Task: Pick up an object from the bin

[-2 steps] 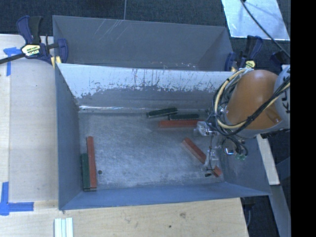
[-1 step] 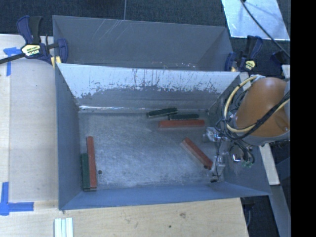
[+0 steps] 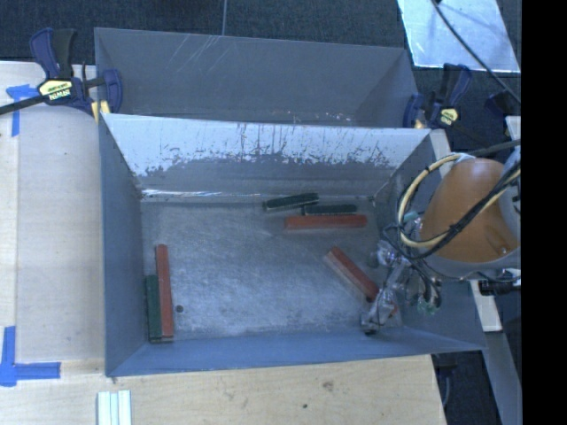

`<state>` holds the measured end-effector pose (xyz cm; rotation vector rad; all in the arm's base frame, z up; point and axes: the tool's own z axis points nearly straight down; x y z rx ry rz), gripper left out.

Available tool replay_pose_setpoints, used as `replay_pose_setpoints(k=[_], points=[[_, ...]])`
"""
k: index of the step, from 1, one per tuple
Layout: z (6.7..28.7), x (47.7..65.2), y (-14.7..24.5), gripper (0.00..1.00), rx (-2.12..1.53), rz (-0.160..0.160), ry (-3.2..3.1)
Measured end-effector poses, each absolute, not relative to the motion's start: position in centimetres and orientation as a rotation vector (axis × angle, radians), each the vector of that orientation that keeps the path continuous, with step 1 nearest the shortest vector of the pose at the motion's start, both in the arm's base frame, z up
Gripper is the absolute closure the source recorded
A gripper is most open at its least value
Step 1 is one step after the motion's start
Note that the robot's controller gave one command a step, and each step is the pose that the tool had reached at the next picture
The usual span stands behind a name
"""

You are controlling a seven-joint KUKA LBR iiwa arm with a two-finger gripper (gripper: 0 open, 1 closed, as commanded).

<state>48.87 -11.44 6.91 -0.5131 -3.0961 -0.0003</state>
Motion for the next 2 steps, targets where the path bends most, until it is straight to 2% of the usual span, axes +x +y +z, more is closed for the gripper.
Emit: replay_pose_setpoints(k=[1,2], points=[[6.9,48.87,-11.48,0.0,-0.511,0.0,-3.097],[6.95,48.93,-11.41,1.0,-0.509,-0.002,-3.098]])
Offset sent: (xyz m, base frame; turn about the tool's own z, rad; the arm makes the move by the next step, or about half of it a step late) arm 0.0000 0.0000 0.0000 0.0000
